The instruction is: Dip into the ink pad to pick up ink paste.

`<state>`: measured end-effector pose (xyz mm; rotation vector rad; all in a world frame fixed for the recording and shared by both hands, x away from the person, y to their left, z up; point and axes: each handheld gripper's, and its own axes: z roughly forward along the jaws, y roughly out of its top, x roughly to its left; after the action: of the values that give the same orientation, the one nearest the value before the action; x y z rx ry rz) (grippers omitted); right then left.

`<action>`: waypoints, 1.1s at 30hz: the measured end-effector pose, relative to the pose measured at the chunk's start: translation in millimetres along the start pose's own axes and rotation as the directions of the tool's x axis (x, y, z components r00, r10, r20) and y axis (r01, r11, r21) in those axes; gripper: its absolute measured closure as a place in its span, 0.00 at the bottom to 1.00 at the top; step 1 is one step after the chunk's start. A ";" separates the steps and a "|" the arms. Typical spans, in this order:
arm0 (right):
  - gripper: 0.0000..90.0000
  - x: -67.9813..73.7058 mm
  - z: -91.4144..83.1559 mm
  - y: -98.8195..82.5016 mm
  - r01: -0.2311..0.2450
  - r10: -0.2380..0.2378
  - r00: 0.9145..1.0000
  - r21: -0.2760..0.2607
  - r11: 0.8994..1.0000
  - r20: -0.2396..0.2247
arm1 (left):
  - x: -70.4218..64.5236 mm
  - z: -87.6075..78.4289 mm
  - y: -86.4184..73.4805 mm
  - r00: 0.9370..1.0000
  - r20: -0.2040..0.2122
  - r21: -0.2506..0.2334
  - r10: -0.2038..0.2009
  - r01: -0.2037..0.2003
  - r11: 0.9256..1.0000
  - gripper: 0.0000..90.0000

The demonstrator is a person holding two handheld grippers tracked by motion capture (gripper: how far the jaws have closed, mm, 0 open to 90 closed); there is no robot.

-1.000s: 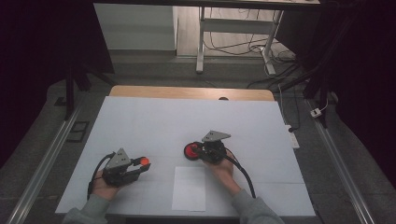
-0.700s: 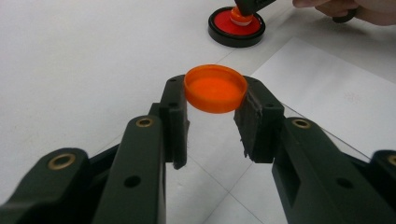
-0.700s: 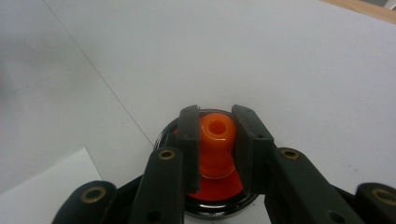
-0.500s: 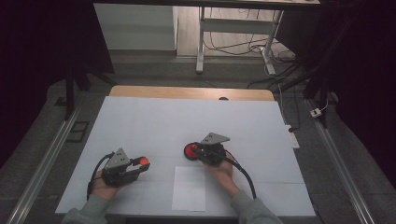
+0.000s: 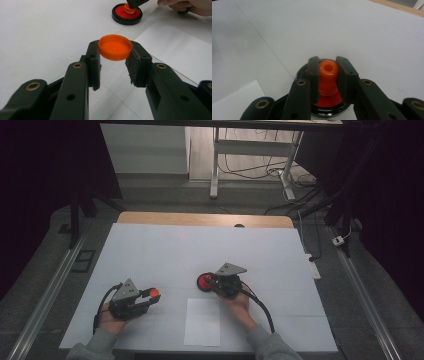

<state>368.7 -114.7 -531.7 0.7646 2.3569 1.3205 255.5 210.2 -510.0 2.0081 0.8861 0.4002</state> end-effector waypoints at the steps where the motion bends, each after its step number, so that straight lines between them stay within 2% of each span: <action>1: 0.82 0.1 -0.2 -0.4 0.002 -0.002 1.000 -0.001 1.000 0.001 | 0.0 0.0 0.0 1.000 0.000 0.000 0.000 0.000 1.000 0.72; 11: 0.82 0.8 -0.2 -1.6 0.007 -0.007 1.000 -0.010 1.000 0.005 | 0.0 0.0 0.1 1.000 -0.001 0.000 0.001 -0.001 1.000 0.72; 16: 0.81 -3.4 -1.0 0.7 -0.021 0.021 1.000 -0.007 1.000 -0.018 | 1.1 -0.7 0.2 1.000 -0.003 -0.008 -0.002 0.002 1.000 0.72; 18: 0.81 -6.1 -7.9 5.4 -0.066 0.063 0.997 -0.074 0.995 -0.043 | 1.3 -1.2 0.2 1.000 -0.003 -0.012 -0.003 0.003 1.000 0.72; 19: 0.81 -6.1 -7.9 5.4 -0.066 0.063 0.997 -0.074 0.995 -0.043 | 1.4 -1.3 0.1 1.000 -0.003 -0.013 -0.003 0.003 1.000 0.72; 20: 0.81 -6.0 -14.3 12.2 -0.061 0.057 0.997 -0.102 0.993 -0.045 | 1.6 -1.4 0.1 1.000 -0.002 -0.014 -0.004 0.004 1.000 0.72; 24: 0.81 -4.5 -19.2 17.9 -0.058 0.052 0.997 -0.118 0.991 -0.049 | 1.4 -1.5 0.1 1.000 -0.002 -0.011 -0.002 0.002 1.000 0.72; 29: 0.81 -2.3 -16.6 18.7 -0.035 0.031 0.998 -0.095 0.995 -0.049 | 1.2 -1.5 0.1 1.000 -0.003 -0.011 -0.002 0.002 1.000 0.72; 33: 0.81 -3.3 -10.1 14.6 -0.036 0.033 0.999 -0.069 0.997 -0.043 | 1.3 -1.2 0.0 1.000 -0.003 -0.009 0.001 -0.001 1.000 0.72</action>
<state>370.3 -117.3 -514.0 0.7671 2.3257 1.4381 255.7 211.8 -509.4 2.0002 0.8840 0.4064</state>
